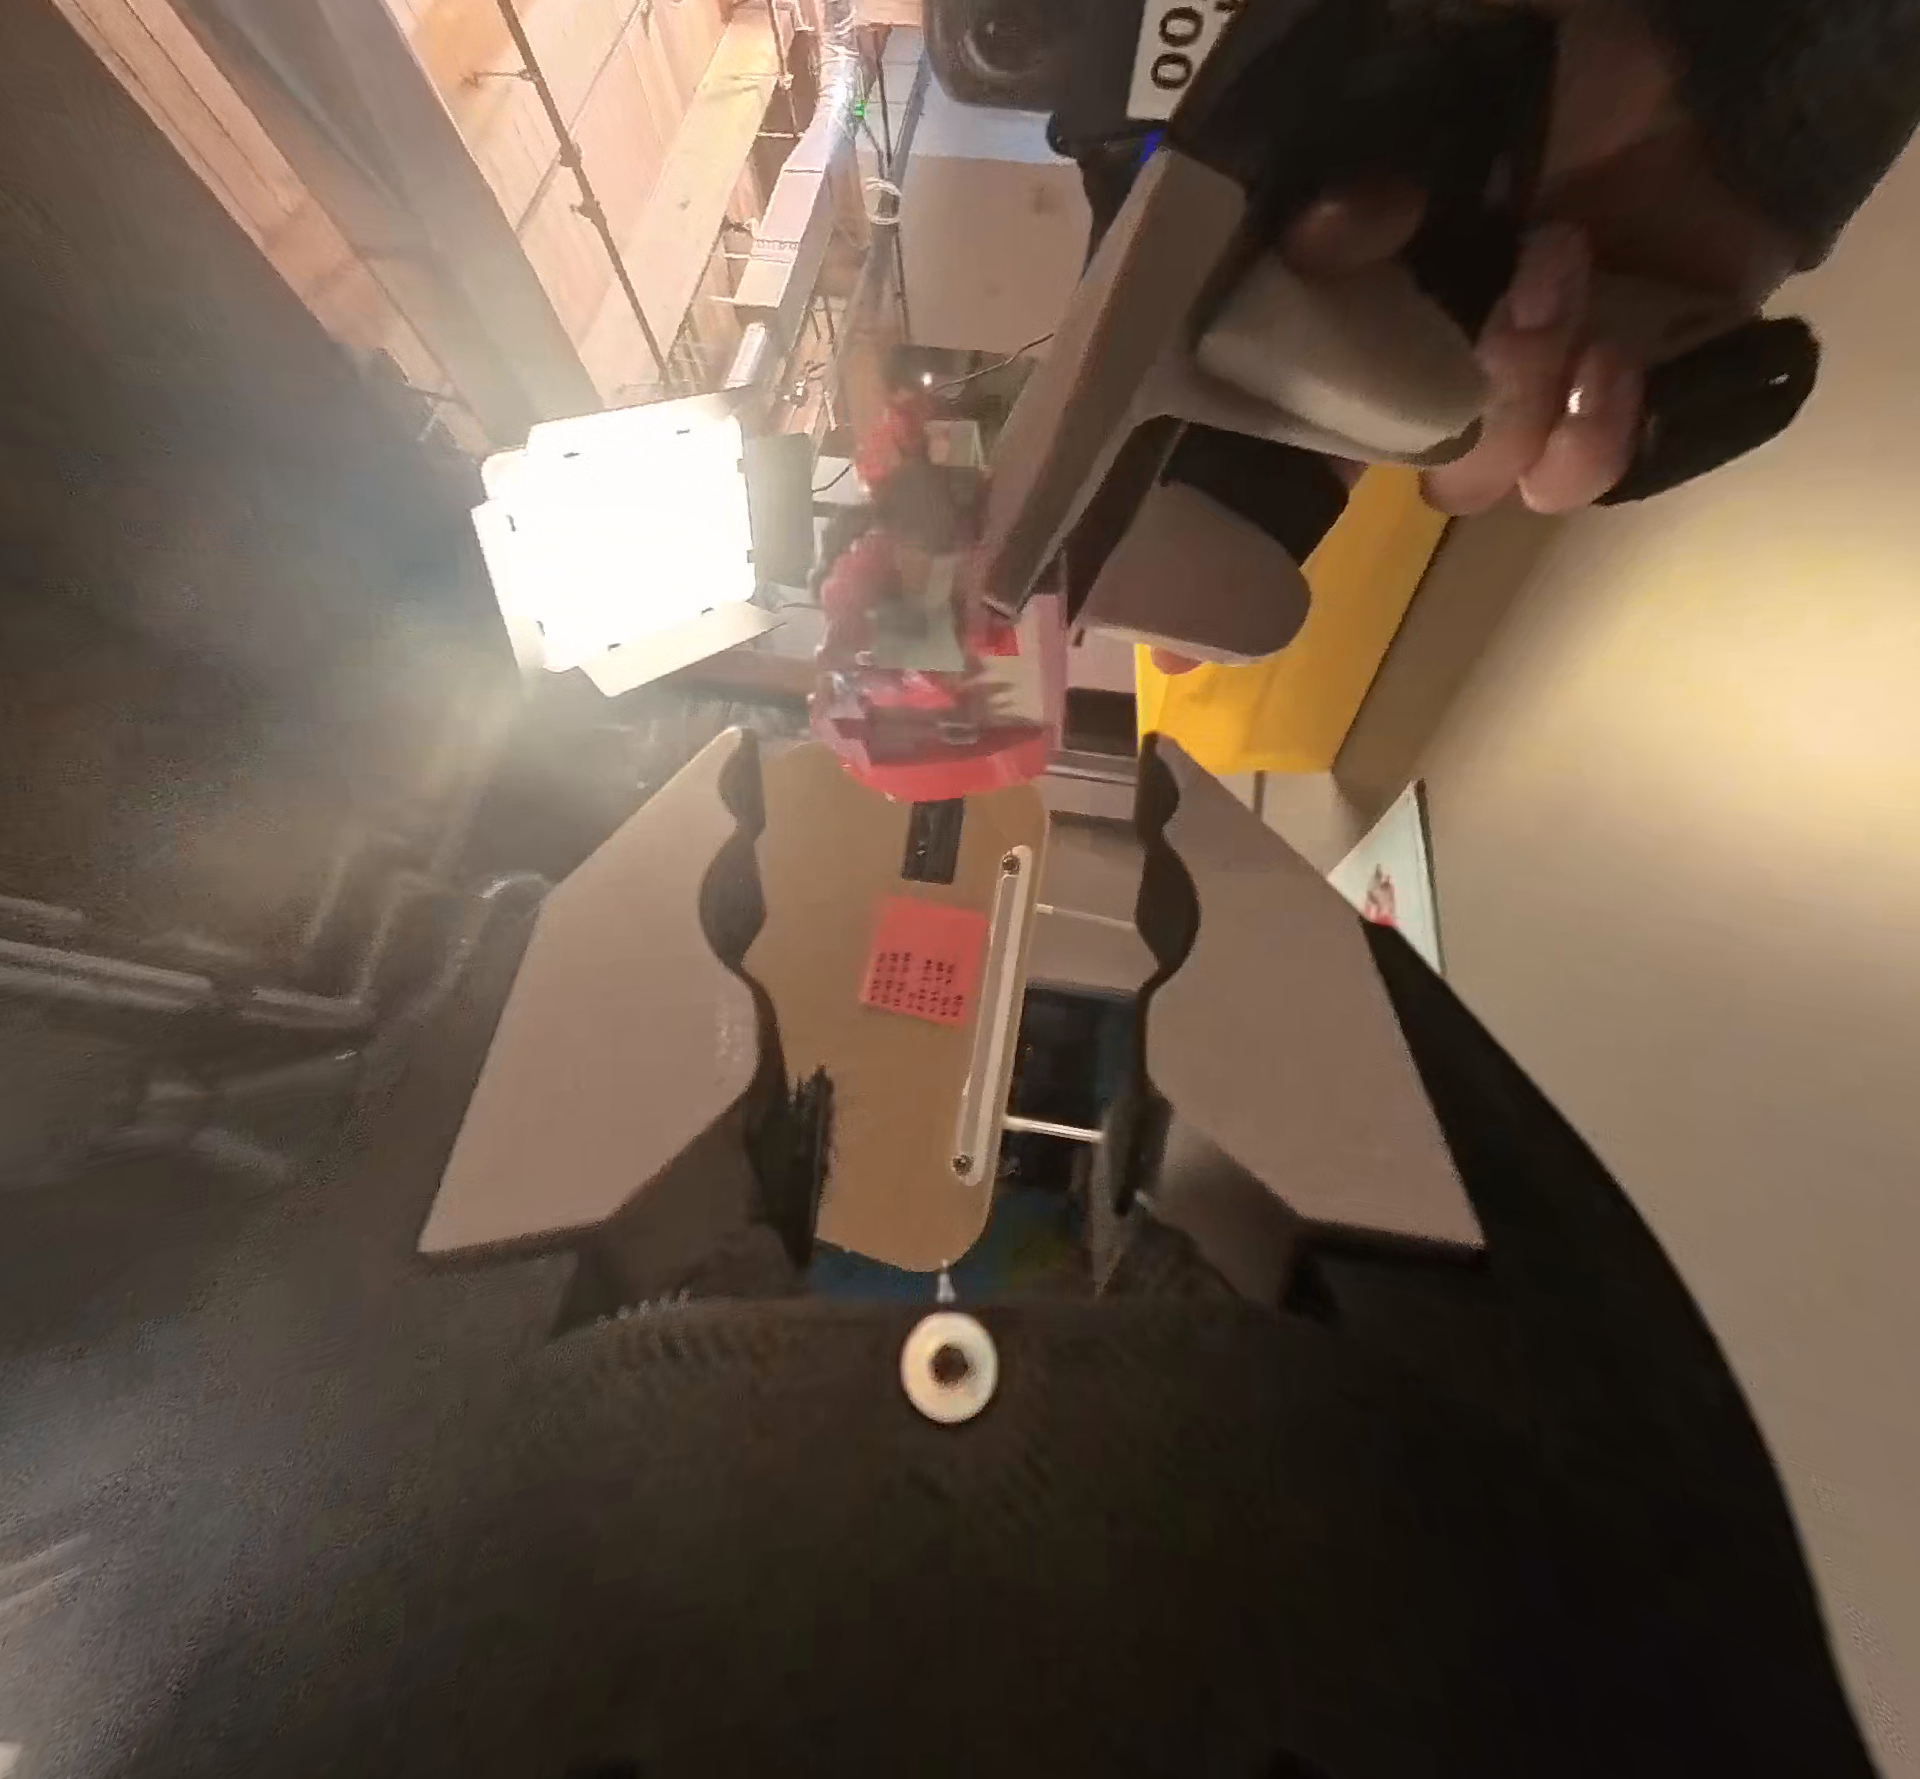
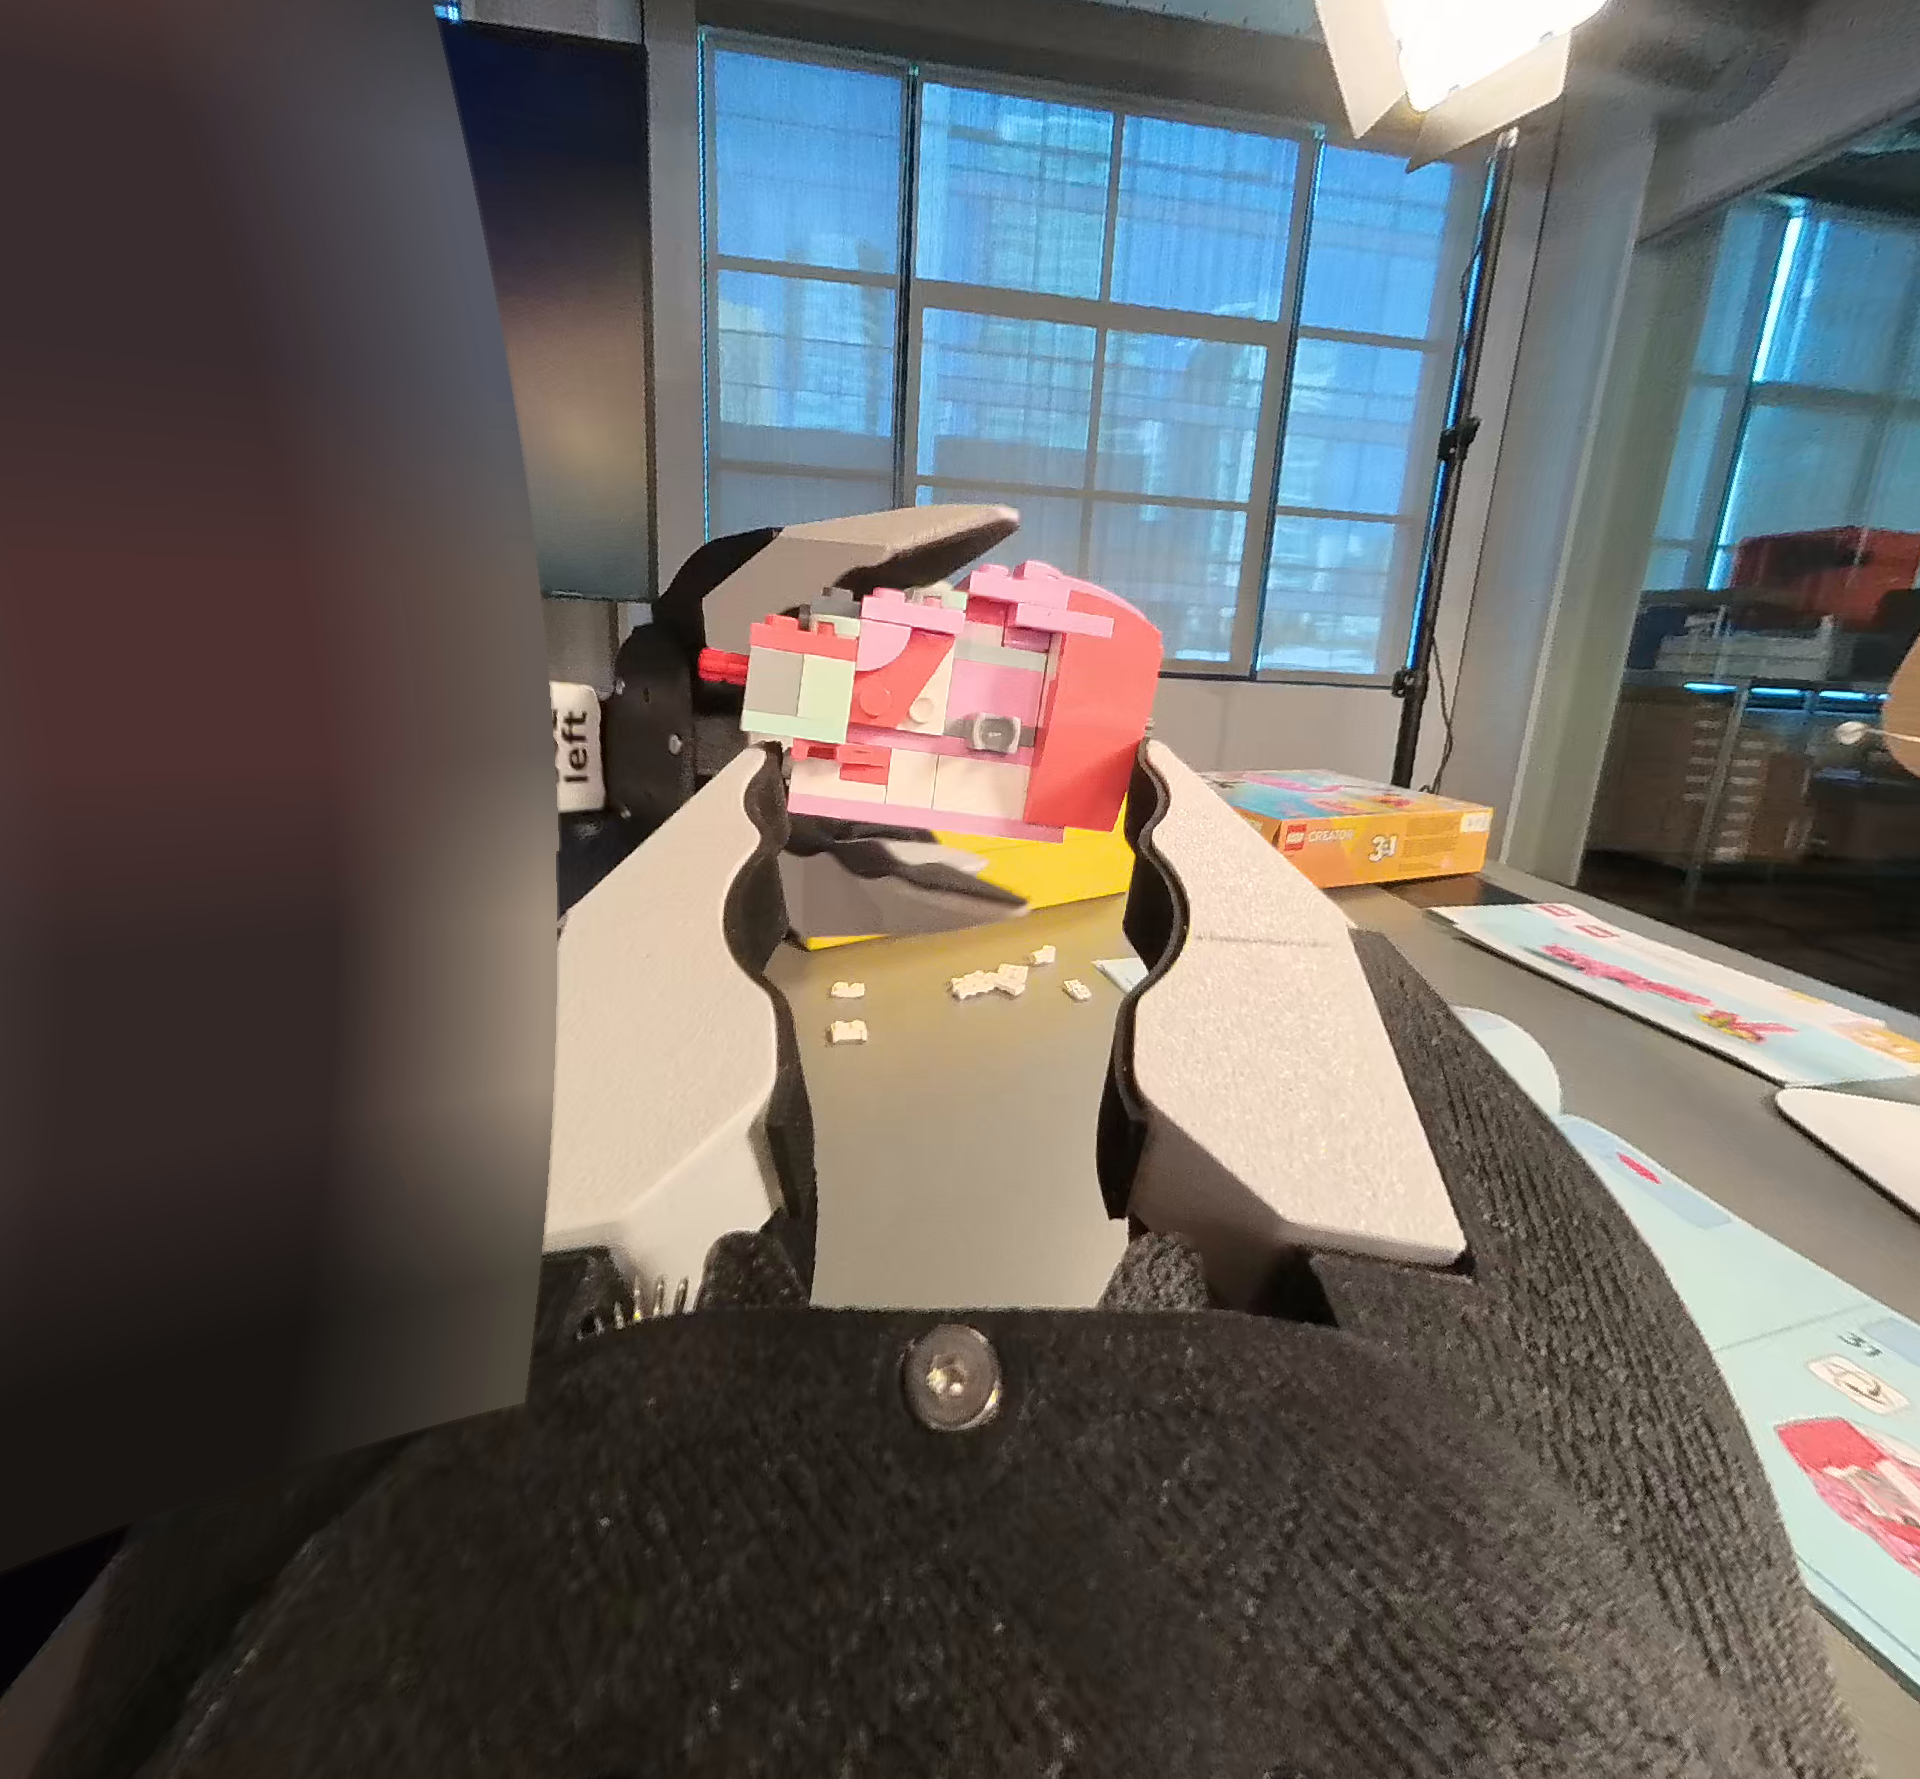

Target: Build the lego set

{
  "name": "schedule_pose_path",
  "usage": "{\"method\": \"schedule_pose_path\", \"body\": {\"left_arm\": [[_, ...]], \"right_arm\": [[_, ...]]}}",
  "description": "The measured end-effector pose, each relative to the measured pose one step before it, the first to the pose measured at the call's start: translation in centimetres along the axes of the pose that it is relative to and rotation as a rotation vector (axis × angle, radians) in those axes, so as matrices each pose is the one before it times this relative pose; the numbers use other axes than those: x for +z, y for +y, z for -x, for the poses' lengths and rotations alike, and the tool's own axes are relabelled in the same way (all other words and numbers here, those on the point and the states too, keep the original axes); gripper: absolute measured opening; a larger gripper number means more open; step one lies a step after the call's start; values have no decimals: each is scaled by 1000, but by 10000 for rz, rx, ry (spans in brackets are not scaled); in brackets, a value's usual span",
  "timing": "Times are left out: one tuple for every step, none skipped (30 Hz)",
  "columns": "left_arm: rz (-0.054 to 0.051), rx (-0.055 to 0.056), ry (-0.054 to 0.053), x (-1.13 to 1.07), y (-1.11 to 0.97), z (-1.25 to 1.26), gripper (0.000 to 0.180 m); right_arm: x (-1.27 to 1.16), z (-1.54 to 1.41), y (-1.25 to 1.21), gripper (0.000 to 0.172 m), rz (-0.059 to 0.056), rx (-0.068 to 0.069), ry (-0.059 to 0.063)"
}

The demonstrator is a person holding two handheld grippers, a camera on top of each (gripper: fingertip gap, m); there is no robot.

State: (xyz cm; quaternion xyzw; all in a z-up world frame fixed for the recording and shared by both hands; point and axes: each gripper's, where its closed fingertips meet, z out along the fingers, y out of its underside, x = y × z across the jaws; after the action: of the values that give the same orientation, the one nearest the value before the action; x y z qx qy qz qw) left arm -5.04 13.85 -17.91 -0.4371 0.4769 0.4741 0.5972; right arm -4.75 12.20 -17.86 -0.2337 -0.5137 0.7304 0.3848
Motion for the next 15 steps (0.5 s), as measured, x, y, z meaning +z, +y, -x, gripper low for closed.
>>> {"method": "schedule_pose_path", "body": {"left_arm": [[12,91,-181,81,47,152,71],[-10,-17,-184,48,48,200,68],[14,-47,18,40,97,-53,65],[44,15,-20,38,115,18,63],[-31,80,-59,-15,-32,66,61],[-42,76,-15,-34,-73,5,60],[6,68,13,7,-15,-35,59],[1,66,30,5,-12,-79,58],[-9,67,24,-14,-10,-85,57],[1,44,38,-6,-4,-103,56],[11,-10,80,9,9,-142,54],[10,-31,76,12,17,-132,52],[-2,8,48,-6,-11,-110,51],[14,19,-2,-7,13,-36,51],[26,-19,16,-11,39,-48,51]], "right_arm": [[22,39,71,64,37,22,-27],[22,35,65,64,41,12,-19],[21,37,76,64,48,-1,-12],[24,38,89,64,49,0,-16],[34,37,71,64,42,9,-21],[25,50,60,64,25,10,-20],[18,34,26,64,12,12,-15],[0,13,23,64,13,19,-14],[1,17,16,64,9,15,-9],[-2,8,18,64,18,7,-7],[2,25,57,64,34,4,-13],[29,27,67,64,35,1,-13],[15,28,52,64,22,12,-16],[5,-2,33,64,12,21,-6],[-1,-2,58,64,29,17,-3]]}}
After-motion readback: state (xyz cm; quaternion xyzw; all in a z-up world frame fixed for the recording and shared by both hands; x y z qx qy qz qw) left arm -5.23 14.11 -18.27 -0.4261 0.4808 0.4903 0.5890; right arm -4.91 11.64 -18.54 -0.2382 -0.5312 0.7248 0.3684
